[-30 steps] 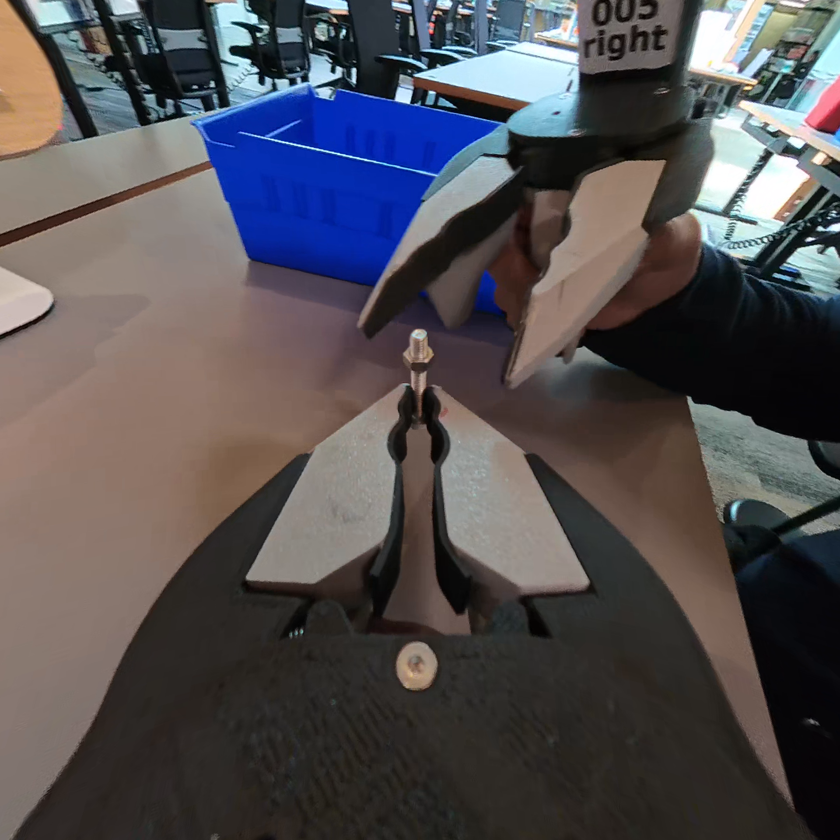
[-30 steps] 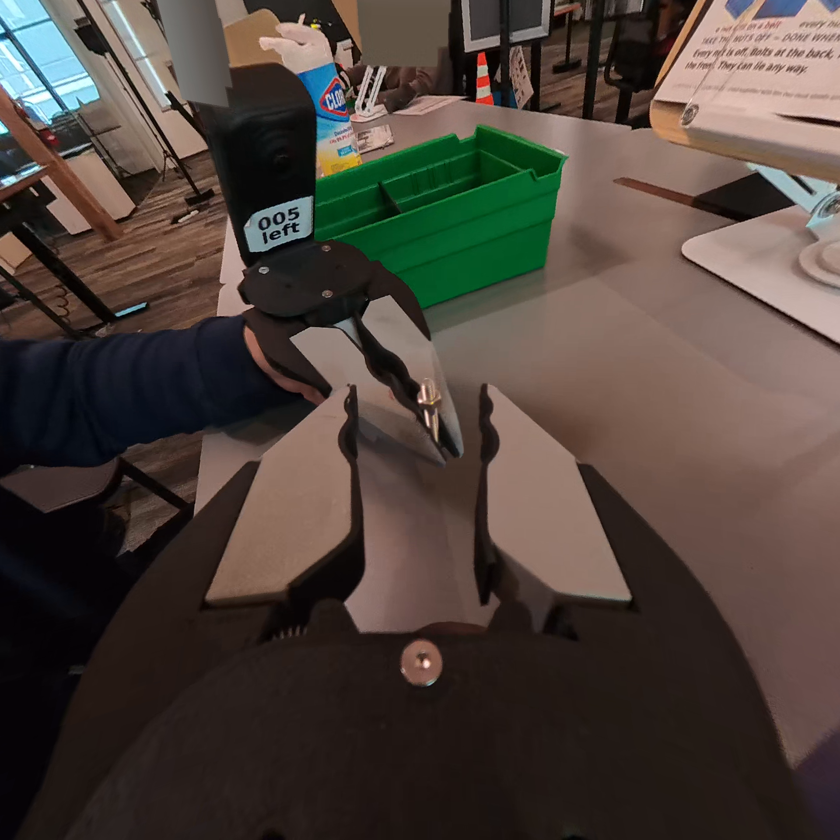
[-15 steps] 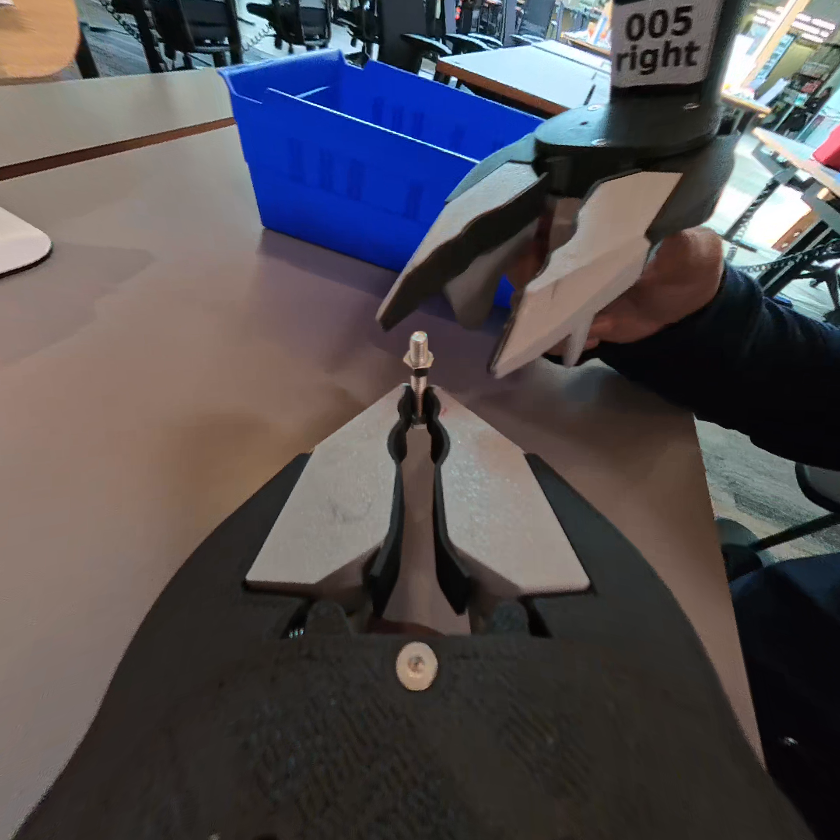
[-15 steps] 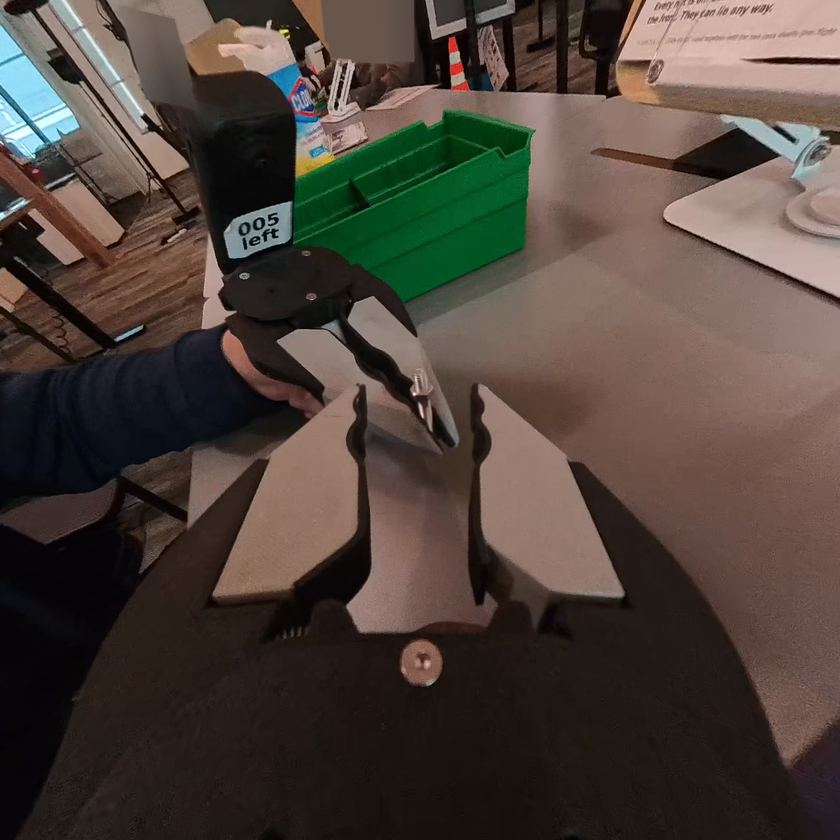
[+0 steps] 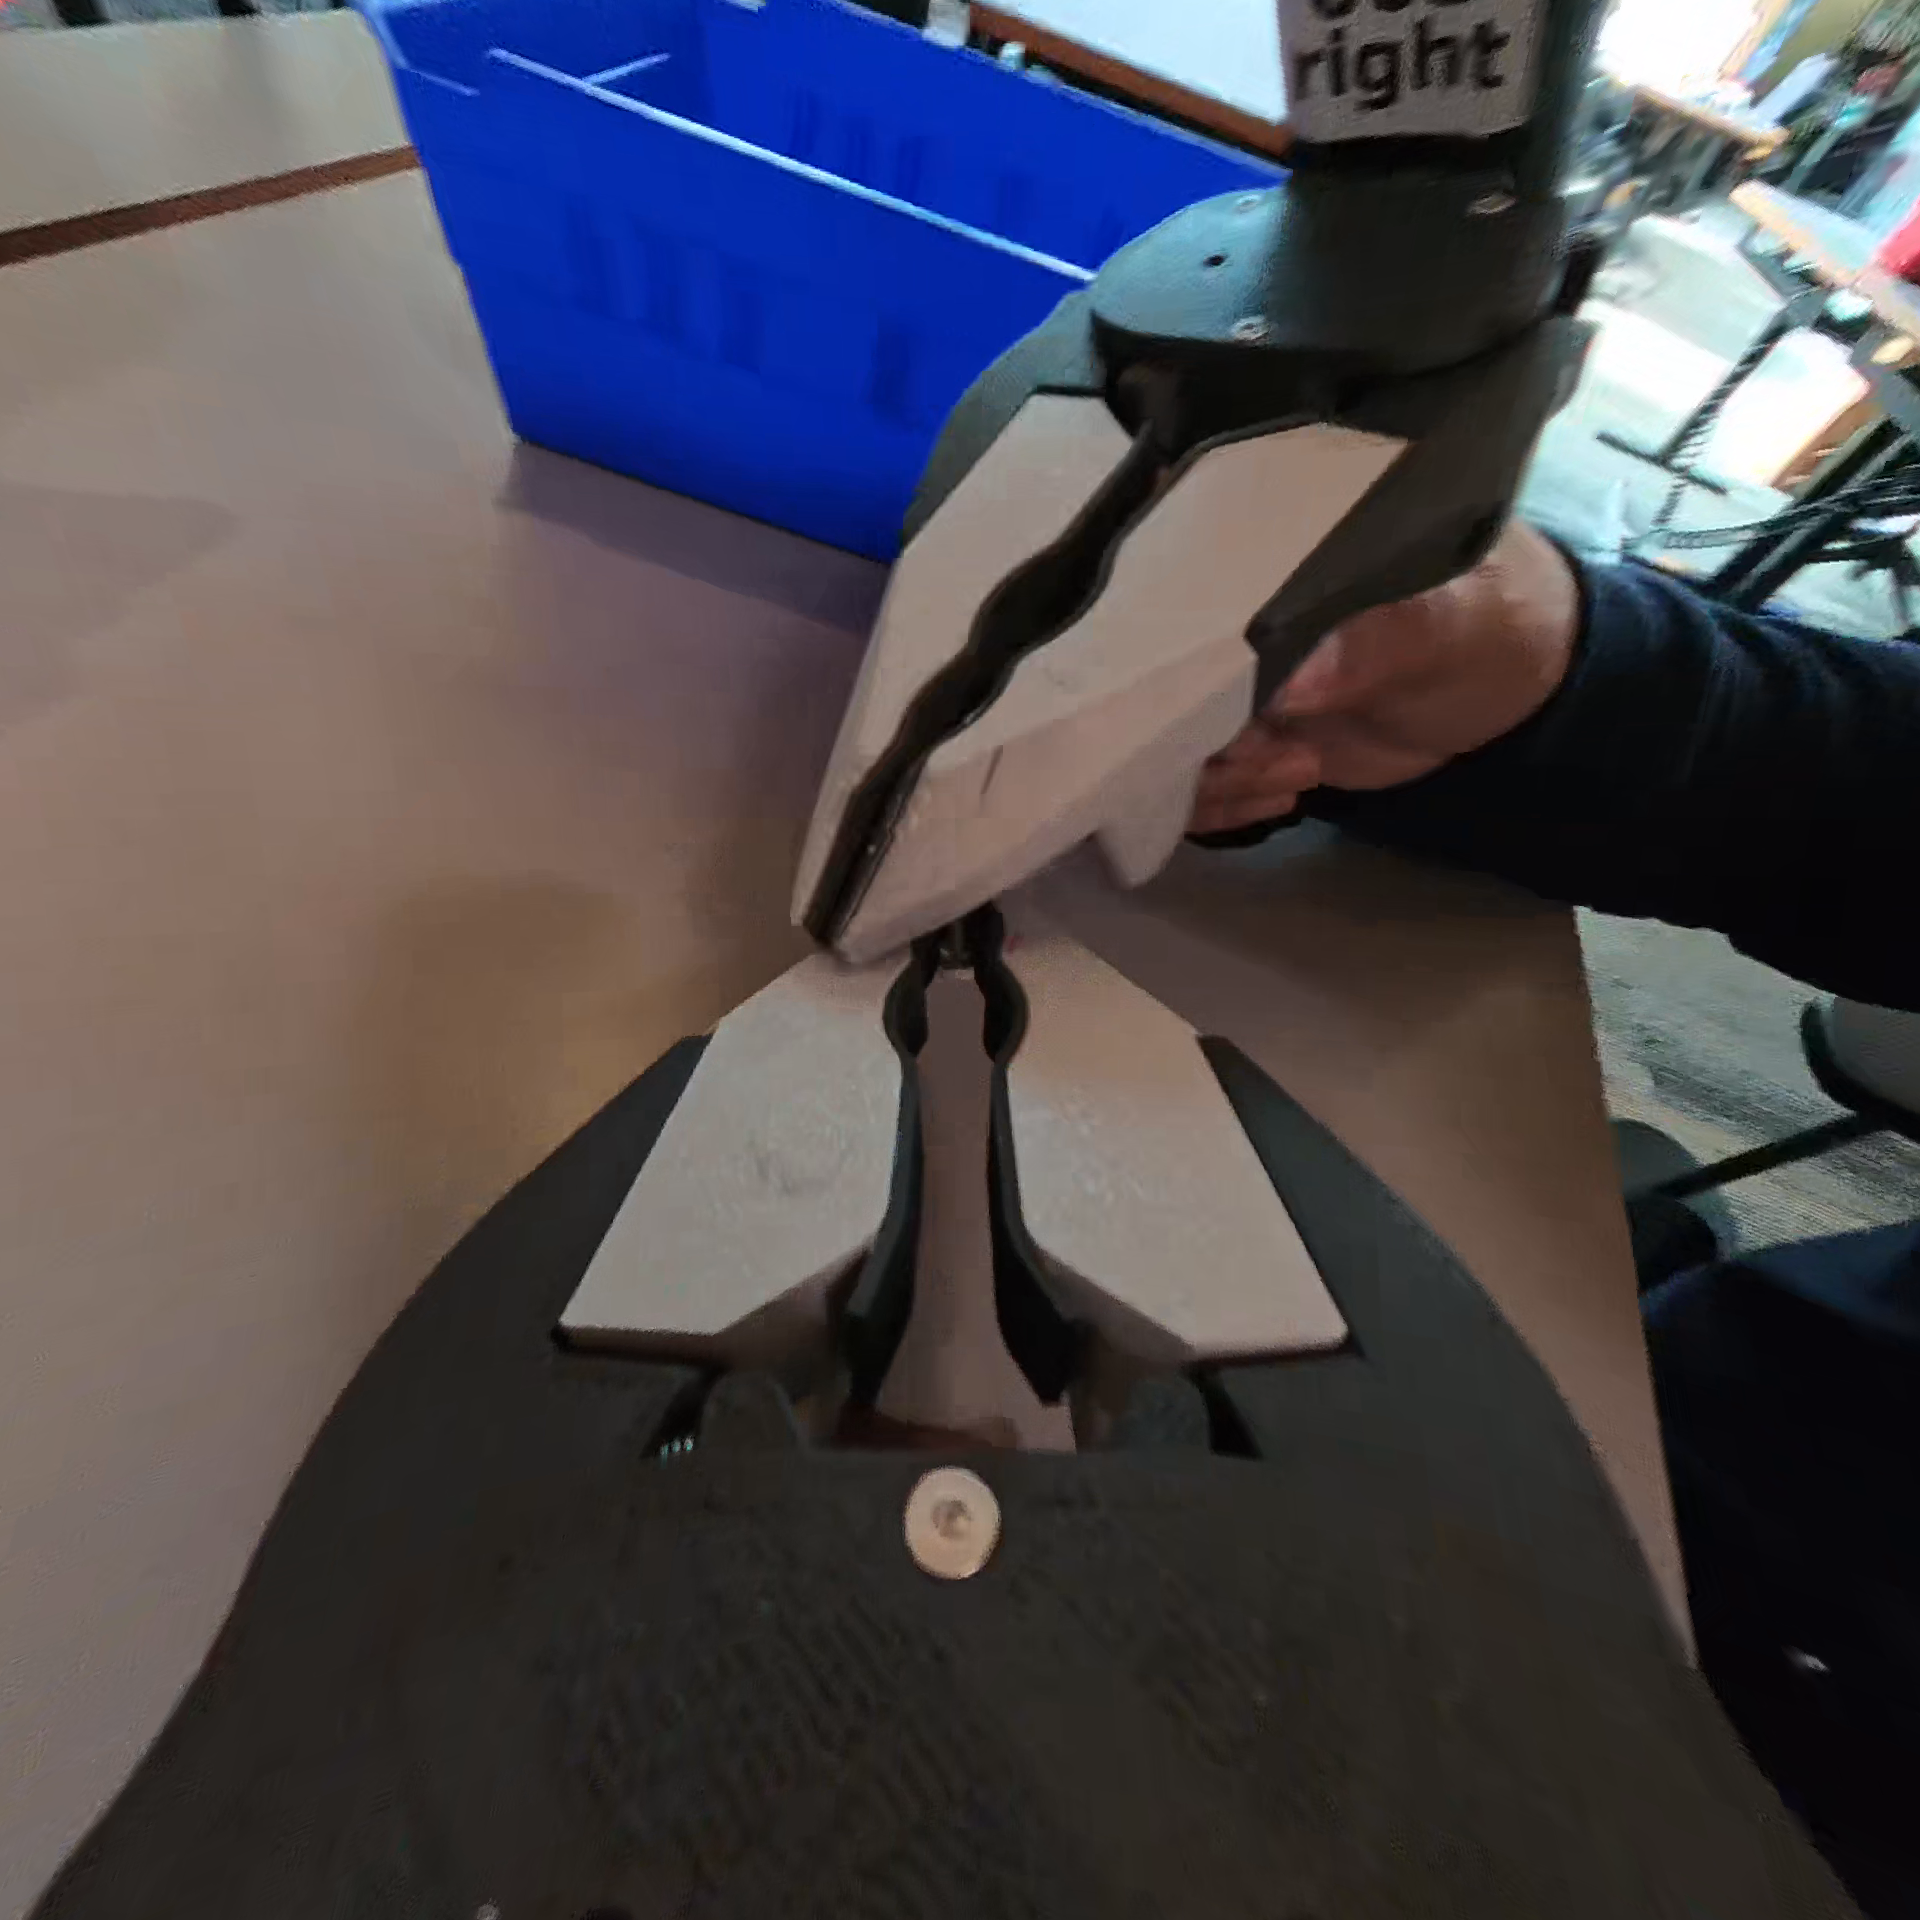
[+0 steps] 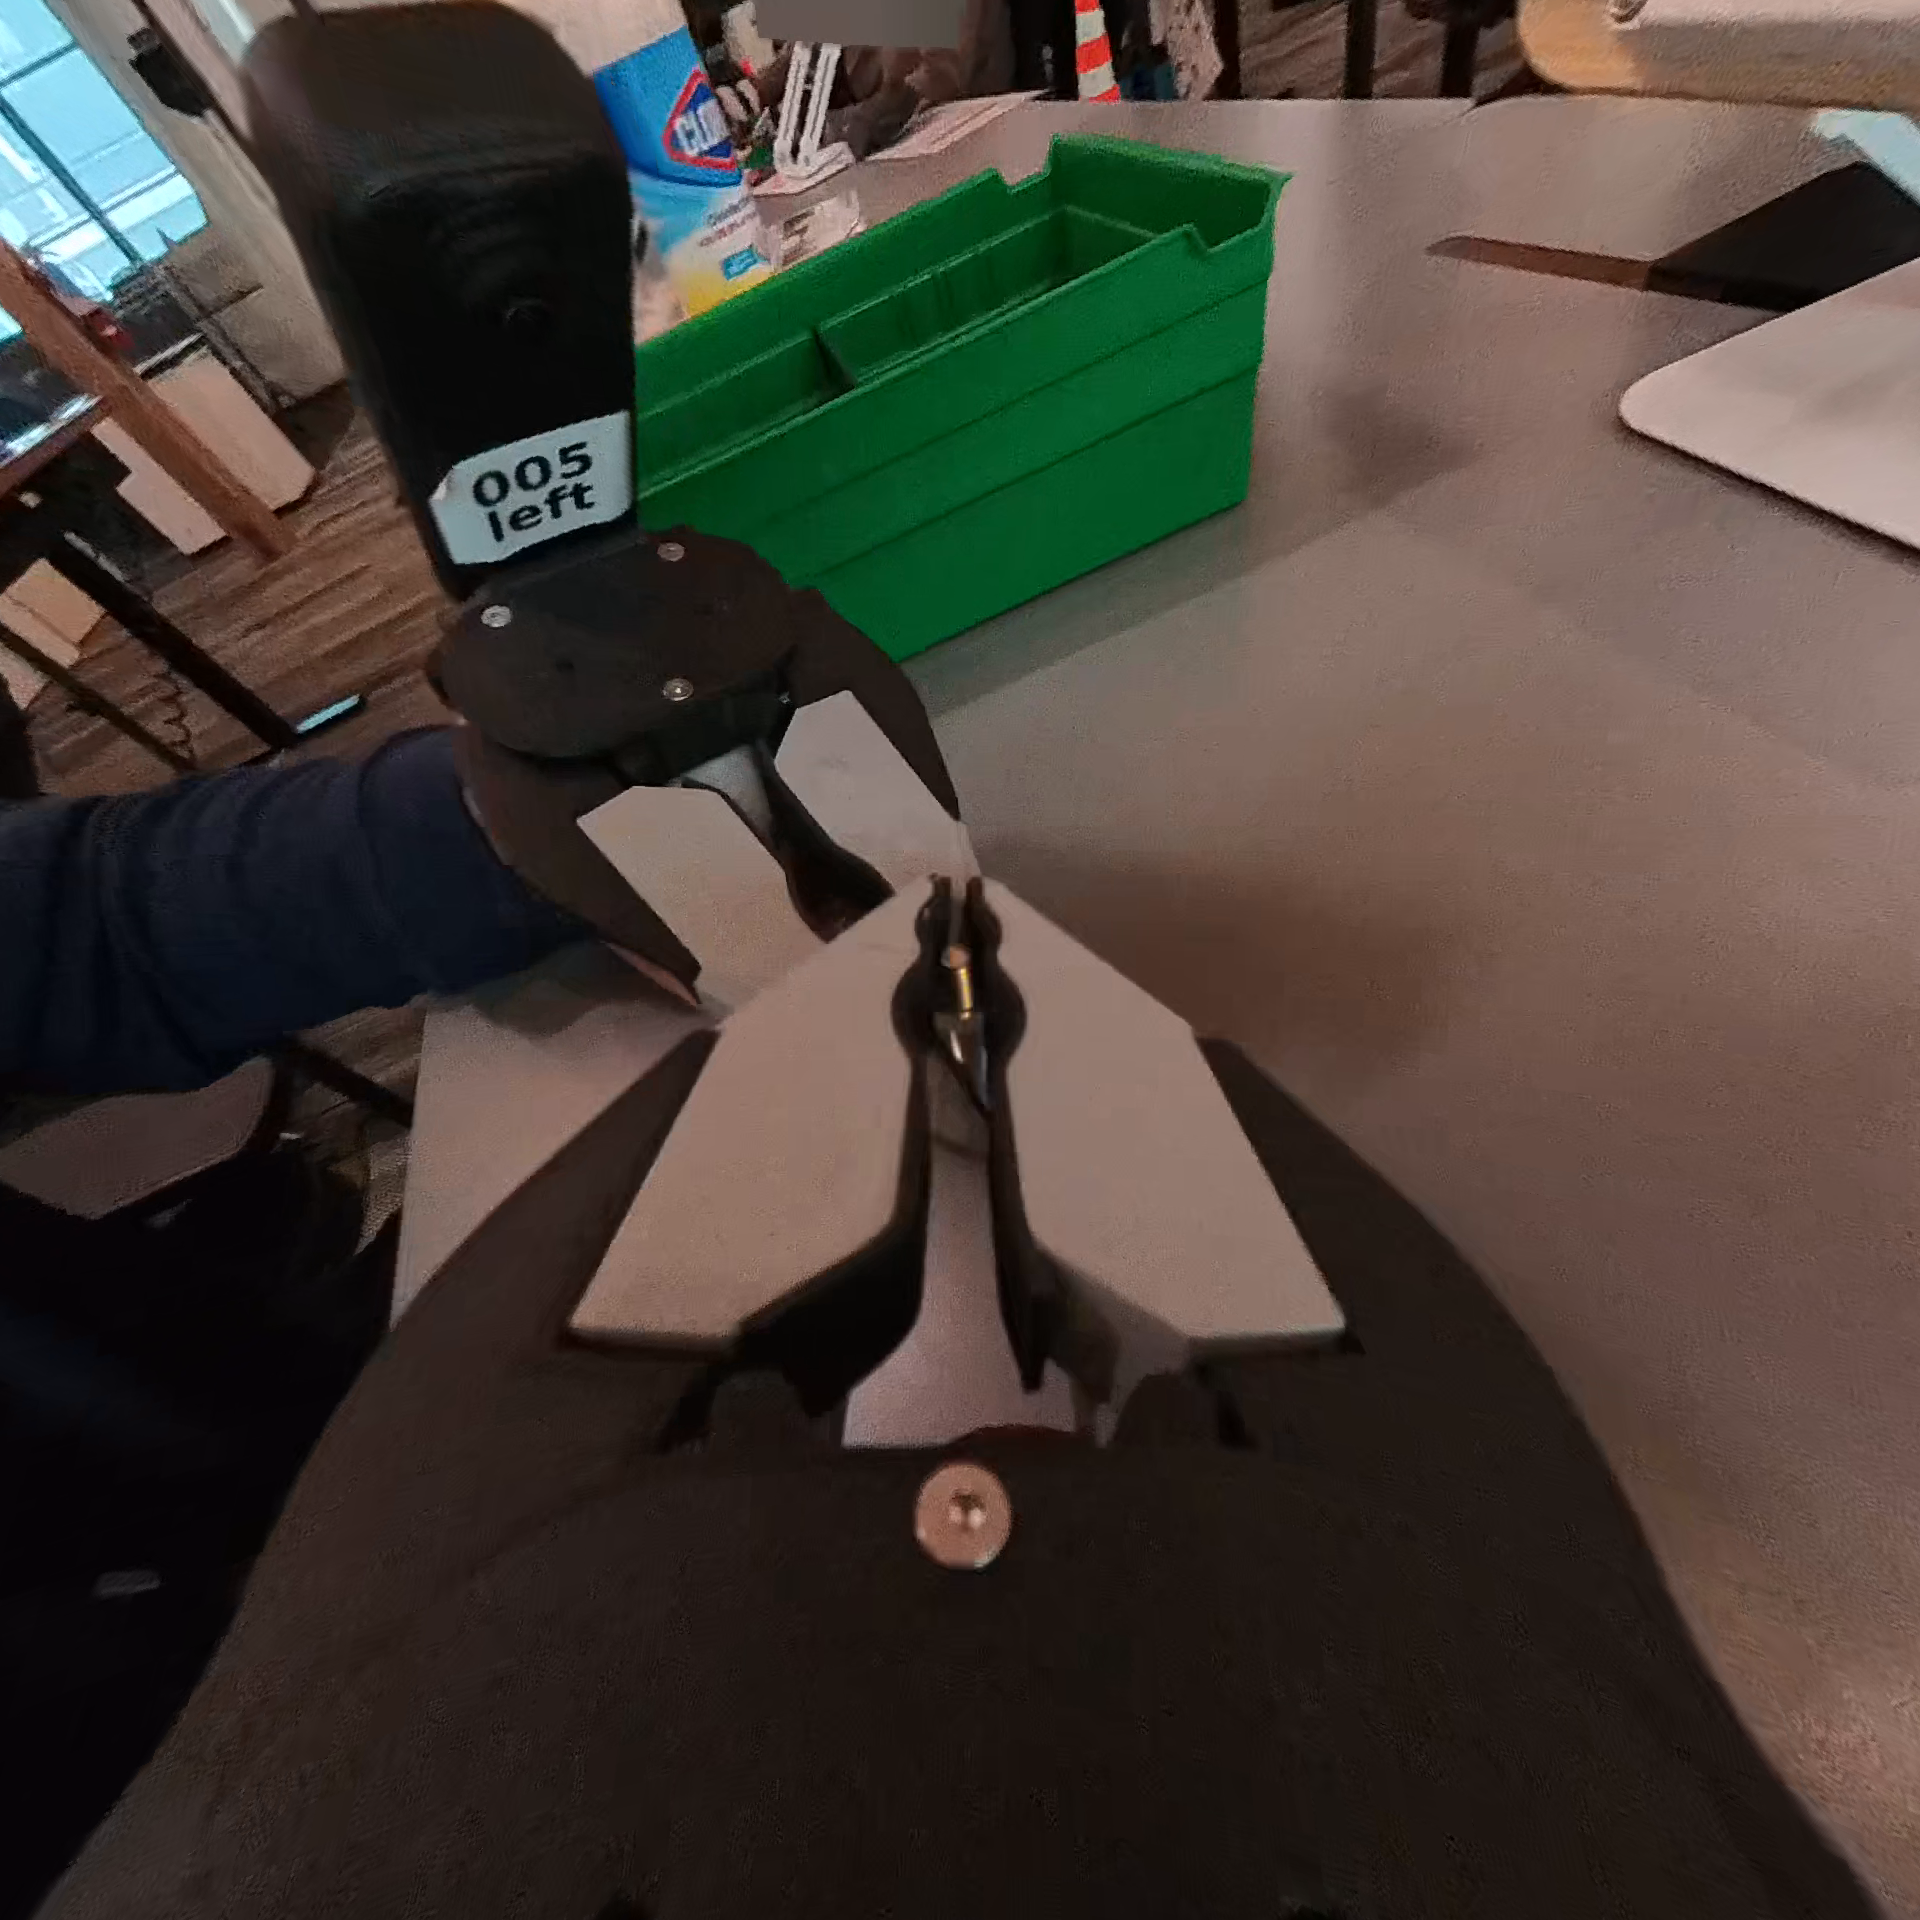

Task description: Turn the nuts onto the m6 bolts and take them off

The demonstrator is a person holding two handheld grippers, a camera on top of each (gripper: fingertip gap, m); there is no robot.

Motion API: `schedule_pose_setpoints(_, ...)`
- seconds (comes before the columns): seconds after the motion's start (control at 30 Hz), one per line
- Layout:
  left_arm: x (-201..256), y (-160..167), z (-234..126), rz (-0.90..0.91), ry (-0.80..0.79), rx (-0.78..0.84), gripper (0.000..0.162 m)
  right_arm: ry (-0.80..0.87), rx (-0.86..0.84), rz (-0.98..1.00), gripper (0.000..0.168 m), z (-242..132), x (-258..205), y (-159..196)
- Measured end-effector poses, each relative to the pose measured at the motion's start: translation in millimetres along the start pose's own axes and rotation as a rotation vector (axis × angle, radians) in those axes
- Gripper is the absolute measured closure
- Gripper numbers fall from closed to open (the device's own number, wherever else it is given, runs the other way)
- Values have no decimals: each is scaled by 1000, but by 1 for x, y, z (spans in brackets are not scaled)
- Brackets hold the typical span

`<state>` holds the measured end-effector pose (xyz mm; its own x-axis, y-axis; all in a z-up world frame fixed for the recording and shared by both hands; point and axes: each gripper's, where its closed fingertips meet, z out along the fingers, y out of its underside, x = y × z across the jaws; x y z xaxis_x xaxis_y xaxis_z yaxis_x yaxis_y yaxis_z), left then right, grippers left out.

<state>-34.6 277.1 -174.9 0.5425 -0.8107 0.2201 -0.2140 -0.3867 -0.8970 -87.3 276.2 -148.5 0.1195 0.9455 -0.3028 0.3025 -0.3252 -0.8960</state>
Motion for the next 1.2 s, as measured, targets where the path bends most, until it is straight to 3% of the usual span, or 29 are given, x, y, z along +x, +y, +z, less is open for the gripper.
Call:
schedule_pose_setpoints(0.1,-7,-4,-3,-18,-38,31,157,73,-4,5,168,-4,10,-4)
schedule_pose_setpoints(0.27,-32,-29,-21,-160,-111,187,100,271,77,-176,168,-24,9,-34)
schedule_pose_setpoints(0.33,-41,-25,-25,-156,-170,163,105,423,131,-270,168,-43,12,-56)
schedule_pose_setpoints(0.4,-55,-23,-30,-137,-257,157,94,551,162,-307,168,-76,21,-80)
schedule_pose_setpoints(0.5,-66,-20,-36,-131,-331,124,96,828,112,-333,168,-146,59,-100)
schedule_pose_setpoints(0.6,-63,-23,-38,-144,-317,141,100,990,-33,-259,168,-199,111,-85)
schedule_pose_setpoints(0.67,-66,-23,-40,-111,-354,140,102,1051,-208,-147,168,-219,150,-49)
schedule_pose_setpoints(0.77,-70,-21,-40,-71,-398,125,102,1008,-420,53,167,-221,184,13)
schedule_pose_setpoints(0.83,-72,-19,-40,-66,-412,115,102,1018,-461,91,136,-224,192,28)
schedule_pose_setpoints(1.2,-71,-20,-40,-4,-428,99,103,1022,-314,-58,130,-222,139,-30)
